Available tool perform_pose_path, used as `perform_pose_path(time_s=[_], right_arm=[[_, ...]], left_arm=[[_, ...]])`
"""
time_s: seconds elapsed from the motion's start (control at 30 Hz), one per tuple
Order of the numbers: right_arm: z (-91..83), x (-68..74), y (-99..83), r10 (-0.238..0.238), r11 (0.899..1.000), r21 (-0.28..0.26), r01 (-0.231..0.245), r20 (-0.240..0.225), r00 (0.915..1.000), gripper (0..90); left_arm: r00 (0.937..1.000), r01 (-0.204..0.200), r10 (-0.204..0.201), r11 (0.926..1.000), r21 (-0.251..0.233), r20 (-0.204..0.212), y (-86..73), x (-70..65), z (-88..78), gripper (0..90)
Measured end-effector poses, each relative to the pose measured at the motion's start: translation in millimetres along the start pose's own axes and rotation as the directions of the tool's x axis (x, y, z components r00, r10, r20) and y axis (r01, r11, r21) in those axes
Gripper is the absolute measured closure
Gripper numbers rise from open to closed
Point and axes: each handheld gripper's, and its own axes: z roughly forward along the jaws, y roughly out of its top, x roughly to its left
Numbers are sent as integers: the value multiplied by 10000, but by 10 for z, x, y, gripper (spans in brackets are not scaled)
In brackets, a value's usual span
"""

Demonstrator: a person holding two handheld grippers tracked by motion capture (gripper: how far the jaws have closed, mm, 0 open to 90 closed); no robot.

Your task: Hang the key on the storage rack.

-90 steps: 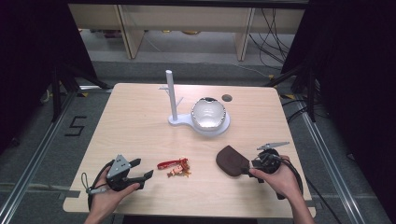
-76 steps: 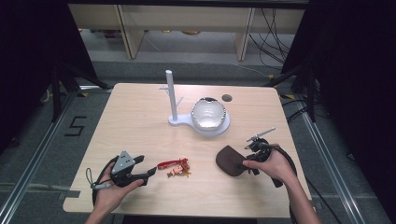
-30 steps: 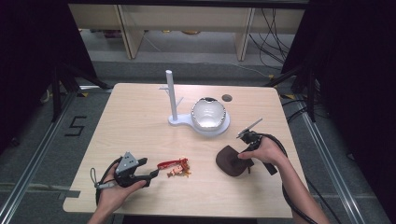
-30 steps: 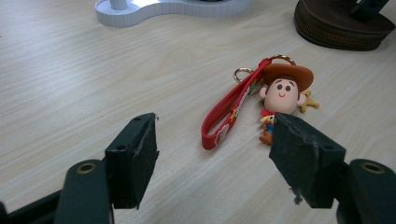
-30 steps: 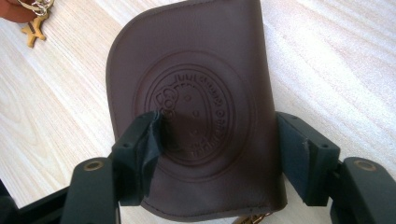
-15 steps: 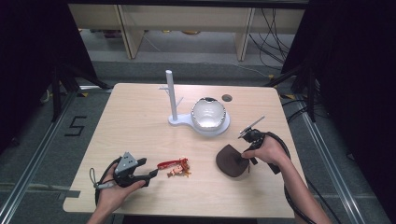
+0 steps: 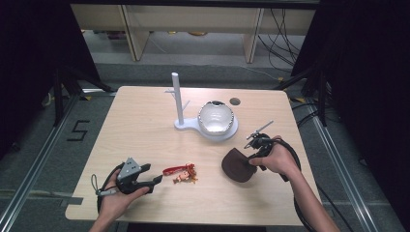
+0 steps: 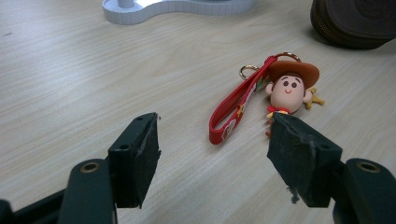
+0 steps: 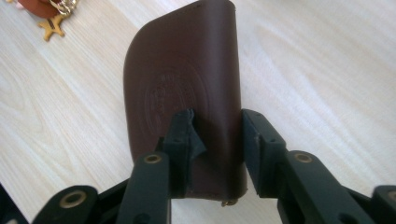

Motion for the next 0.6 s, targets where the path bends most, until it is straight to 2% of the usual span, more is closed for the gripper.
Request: perform_pose_path(time_s=[0.07,0.17,0.23,0.27,0.3,0.33,0.5,0.57,0.6], right_arm=[[-16,23,2,-17,10000,-14,17,49,10000,678],[-45,71,1,-215,9996,-184,222,408,9989,680],[-50,105,-11,-220,9992,-325,241,627,9978,682],[-67,143,-27,-139,9987,-477,184,931,9956,683],[-67,143,-27,-139,9987,-477,184,931,9956,683],[-83,174,-51,-172,9963,-821,261,1083,9940,683],[-128,214,-101,-79,9912,-1296,253,1329,9911,682],[-155,212,-130,-29,9855,-1678,268,1410,9900,681],[-180,215,-152,-20,9749,-2200,343,1455,9894,681]], left_arm=[[10000,-6,6,10000,-6,-15,0,2,0,329],[10000,-8,8,10000,11,3,-3,1,-2,329],[10000,-11,11,10000,17,1,-7,4,-5,329],[10000,-5,5,10000,11,-3,-8,5,-6,330],[10000,36,-36,10000,-39,-11,-10,5,-4,330],[10000,10,-10,10000,-11,-41,-11,11,-11,330],[10000,10,-10,10000,-37,-62,-12,8,-11,330],[10000,-9,8,10000,-42,-83,-13,6,-9,330],[10000,31,-32,9999,-107,-89,-14,2,-4,330]])
